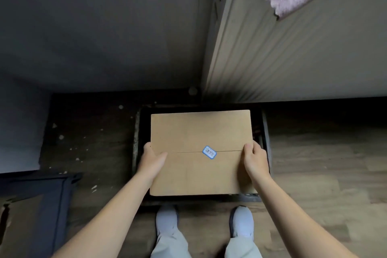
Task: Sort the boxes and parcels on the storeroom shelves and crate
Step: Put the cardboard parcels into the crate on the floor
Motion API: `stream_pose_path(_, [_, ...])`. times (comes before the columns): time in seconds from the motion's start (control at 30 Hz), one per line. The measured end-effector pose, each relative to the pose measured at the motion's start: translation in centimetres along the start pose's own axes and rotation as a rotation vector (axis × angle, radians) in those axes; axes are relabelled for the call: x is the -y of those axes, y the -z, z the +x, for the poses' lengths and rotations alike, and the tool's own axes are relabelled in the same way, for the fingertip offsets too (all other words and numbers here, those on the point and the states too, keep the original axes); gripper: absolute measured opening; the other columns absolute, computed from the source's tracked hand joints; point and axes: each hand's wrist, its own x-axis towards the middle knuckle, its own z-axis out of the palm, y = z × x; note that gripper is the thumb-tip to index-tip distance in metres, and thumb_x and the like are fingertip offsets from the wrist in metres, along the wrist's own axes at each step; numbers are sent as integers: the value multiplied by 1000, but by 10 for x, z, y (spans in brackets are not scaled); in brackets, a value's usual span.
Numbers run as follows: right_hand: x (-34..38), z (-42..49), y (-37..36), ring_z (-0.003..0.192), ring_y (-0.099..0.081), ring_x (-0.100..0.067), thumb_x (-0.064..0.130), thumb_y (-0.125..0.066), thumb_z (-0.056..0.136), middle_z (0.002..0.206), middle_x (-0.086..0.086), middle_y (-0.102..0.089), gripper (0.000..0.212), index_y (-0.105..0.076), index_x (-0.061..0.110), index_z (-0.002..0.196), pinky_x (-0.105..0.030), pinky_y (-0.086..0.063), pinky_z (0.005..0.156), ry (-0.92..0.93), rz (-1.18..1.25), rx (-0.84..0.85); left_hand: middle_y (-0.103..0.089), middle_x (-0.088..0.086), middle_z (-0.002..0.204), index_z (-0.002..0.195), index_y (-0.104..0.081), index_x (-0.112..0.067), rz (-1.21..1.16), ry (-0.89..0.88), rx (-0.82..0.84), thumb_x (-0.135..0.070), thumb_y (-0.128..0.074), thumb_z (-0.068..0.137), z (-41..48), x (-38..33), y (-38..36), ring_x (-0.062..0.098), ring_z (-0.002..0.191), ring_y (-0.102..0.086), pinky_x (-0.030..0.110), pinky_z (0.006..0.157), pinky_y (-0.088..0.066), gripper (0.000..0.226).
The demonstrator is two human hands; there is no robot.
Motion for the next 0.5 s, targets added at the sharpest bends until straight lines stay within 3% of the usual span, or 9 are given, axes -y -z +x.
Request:
stream_pose_path(0.07, [-7, 13, -15, 110, -51, -26, 27, -38, 97, 114, -7, -59, 33, -58, 17, 120, -40, -41, 93, 11, -21, -4, -56, 1, 128, 144, -27, -21, 6, 14, -13, -21, -54, 91, 20, 10, -7, 24, 107, -58, 39, 93, -49, 59])
stream_pose_path(0.13, [-16, 24, -27, 109, -53, -27, 20, -42, 96, 114, -6, -60, 30, -56, 14, 122, -37, -41, 90, -6, -19, -3, -56, 3, 129, 143, -29, -20, 18, 26, -9, -21, -53, 93, 36, 17, -14, 25, 109, -57, 39, 93, -49, 55])
stream_pose_path(0.33, [-40, 63, -60, 102, -54, -25, 21, -48, 94, 110, -1, -61, 33, -49, 22, 126, -31, -35, 81, -66, -116, 72, -45, 7, 142, 146, -31, -22, -19, 28, -15, -21, -52, 93, 89, 30, -28, 29, 122, -50, 45, 102, -45, 57])
stream_pose_path(0.5, [-51, 90, -98, 113, -57, -34, 21, -52, 88, 121, -9, -64, 43, -47, 18, 131, -39, -44, 94, -30, -174, 99, -20, 11, 157, 154, -15, -18, 112, 54, -65, -27, -51, 95, 125, 41, -35, 33, 137, -35, 43, 110, -37, 70])
